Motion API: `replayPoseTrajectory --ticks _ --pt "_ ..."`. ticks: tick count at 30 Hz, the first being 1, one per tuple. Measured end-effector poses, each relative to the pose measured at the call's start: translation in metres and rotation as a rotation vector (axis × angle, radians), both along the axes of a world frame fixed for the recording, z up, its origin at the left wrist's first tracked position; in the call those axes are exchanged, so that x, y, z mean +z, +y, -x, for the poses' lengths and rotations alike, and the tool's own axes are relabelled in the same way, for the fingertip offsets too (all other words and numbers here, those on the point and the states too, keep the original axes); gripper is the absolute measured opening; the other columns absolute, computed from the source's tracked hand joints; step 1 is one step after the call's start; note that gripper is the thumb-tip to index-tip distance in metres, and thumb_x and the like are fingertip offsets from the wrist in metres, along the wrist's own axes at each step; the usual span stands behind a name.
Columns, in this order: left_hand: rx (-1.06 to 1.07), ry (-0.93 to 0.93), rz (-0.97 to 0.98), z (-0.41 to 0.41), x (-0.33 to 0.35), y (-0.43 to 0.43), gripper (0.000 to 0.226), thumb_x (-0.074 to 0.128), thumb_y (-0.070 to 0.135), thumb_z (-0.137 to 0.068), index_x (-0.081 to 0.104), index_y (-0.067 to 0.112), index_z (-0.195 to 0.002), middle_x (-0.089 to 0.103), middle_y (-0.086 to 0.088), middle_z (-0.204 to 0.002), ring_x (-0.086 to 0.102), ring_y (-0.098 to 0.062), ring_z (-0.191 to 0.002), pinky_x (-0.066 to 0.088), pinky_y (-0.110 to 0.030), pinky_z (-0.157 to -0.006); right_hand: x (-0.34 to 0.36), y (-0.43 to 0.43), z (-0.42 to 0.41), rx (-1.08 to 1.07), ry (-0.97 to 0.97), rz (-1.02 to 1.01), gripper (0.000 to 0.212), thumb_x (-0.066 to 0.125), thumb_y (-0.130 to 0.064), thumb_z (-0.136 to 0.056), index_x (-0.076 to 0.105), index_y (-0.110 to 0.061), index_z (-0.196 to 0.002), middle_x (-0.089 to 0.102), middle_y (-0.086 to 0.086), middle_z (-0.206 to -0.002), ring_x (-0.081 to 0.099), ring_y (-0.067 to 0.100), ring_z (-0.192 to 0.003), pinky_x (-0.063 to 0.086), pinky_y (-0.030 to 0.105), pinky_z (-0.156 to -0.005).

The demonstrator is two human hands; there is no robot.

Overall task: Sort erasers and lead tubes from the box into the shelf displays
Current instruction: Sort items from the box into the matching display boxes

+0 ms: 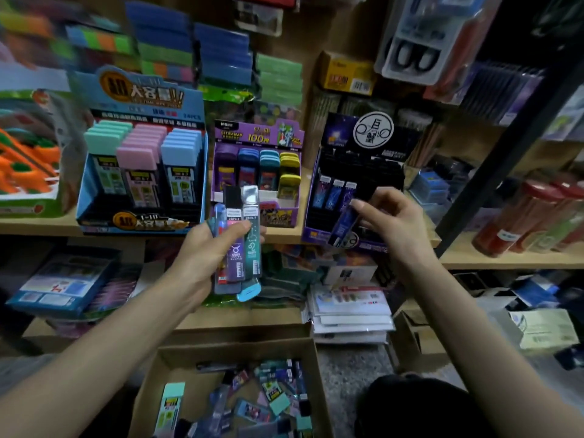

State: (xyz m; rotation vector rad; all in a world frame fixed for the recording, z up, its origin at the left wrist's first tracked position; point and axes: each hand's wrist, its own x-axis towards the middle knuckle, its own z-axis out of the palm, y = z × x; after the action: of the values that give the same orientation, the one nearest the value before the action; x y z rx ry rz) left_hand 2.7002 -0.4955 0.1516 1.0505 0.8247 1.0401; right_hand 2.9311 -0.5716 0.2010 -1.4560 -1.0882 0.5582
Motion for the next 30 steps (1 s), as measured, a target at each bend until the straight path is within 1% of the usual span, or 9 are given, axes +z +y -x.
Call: replayPoseTrajectory --ticks 2,7,11,16,18,21,26,28,30 --pt "0.028 -0.015 0.009 -0.001 0.003 0.007 0.011 0.060 0.015 -0.088 0.065 0.017 -0.098 0.076 -0.004 -0.083 0.072 -0.015 -0.076 0.056 -0.024 -0.055 0.009 0.017 -0.008 -0.065 -0.079 -0.055 0.018 0.071 -0.018 -0.081 0.057 -0.023 -0.072 0.057 -0.002 -0.075 0.057 0.013 -0.077 0.051 0.035 -0.075" --pt "0.068 -0.055 0.030 -0.007 0.008 0.016 0.008 0.060 0.015 -0.088 0.066 0.020 -0.089 0.075 0.000 -0.075 0.071 -0.011 -0.065 0.053 -0.022 -0.048 0.010 0.059 -0.016 -0.154 -0.306 -0.132 0.012 0.072 -0.021 -0.082 0.061 -0.016 -0.083 0.059 -0.003 -0.077 0.057 0.008 -0.074 0.049 0.025 -0.072" --pt "0.066 -0.060 0.013 -0.001 0.006 0.018 0.011 0.058 0.012 -0.089 0.066 0.017 -0.095 0.075 -0.002 -0.081 0.072 -0.012 -0.073 0.054 -0.021 -0.052 -0.003 0.079 -0.014 -0.136 -0.456 -0.116 0.012 0.071 -0.021 -0.083 0.061 -0.015 -0.086 0.054 -0.015 -0.072 0.051 -0.011 -0.065 0.037 0.006 -0.059" --pt "0.099 -0.057 0.063 0.012 -0.002 0.024 0.010 0.060 0.013 -0.088 0.066 0.017 -0.094 0.075 -0.003 -0.081 0.072 -0.012 -0.074 0.054 -0.021 -0.051 -0.008 0.091 -0.012 -0.086 -0.529 -0.071 0.018 0.070 -0.022 -0.084 0.065 -0.011 -0.097 0.054 -0.018 -0.075 0.050 -0.012 -0.067 0.036 0.003 -0.062" --pt "0.103 -0.043 0.067 0.018 -0.005 0.025 0.011 0.061 0.016 -0.087 0.067 0.017 -0.096 0.076 -0.002 -0.083 0.072 -0.012 -0.076 0.054 -0.021 -0.052 -0.006 0.093 -0.013 -0.072 -0.546 -0.067 0.018 0.070 -0.022 -0.084 0.065 -0.010 -0.096 0.055 -0.017 -0.074 0.051 -0.008 -0.067 0.039 0.006 -0.063" --pt "0.110 -0.025 0.068 0.023 -0.008 0.026 0.011 0.062 0.018 -0.086 0.067 0.018 -0.096 0.076 -0.002 -0.084 0.072 -0.012 -0.076 0.054 -0.021 -0.051 -0.002 0.094 -0.016 -0.036 -0.565 -0.035 0.018 0.070 -0.023 -0.083 0.065 -0.009 -0.092 0.057 -0.011 -0.074 0.054 0.007 -0.071 0.046 0.024 -0.067" --pt "0.121 -0.043 0.080 0.025 -0.008 0.028 0.012 0.061 0.017 -0.087 0.066 0.017 -0.098 0.076 -0.003 -0.083 0.072 -0.011 -0.074 0.054 -0.020 -0.051 0.004 0.097 -0.020 -0.010 -0.514 0.010 0.014 0.072 -0.021 -0.082 0.064 -0.012 -0.089 0.059 -0.007 -0.075 0.058 0.016 -0.076 0.054 0.041 -0.077" --pt "0.111 -0.054 0.082 0.025 -0.007 0.027 0.014 0.061 0.017 -0.087 0.066 0.016 -0.100 0.076 -0.003 -0.085 0.072 -0.012 -0.076 0.054 -0.021 -0.051 0.002 0.097 -0.020 0.006 -0.525 0.045 0.017 0.072 -0.021 -0.081 0.065 -0.010 -0.093 0.061 -0.002 -0.079 0.061 0.020 -0.081 0.053 0.044 -0.079" --pt "0.102 -0.065 0.089 0.024 -0.006 0.027 0.015 0.061 0.017 -0.086 0.066 0.016 -0.100 0.076 -0.004 -0.085 0.072 -0.012 -0.076 0.054 -0.021 -0.051 -0.004 0.098 -0.017 -0.011 -0.530 0.067 0.022 0.072 -0.021 -0.081 0.066 -0.007 -0.097 0.064 0.003 -0.084 0.062 0.023 -0.084 0.053 0.042 -0.080"
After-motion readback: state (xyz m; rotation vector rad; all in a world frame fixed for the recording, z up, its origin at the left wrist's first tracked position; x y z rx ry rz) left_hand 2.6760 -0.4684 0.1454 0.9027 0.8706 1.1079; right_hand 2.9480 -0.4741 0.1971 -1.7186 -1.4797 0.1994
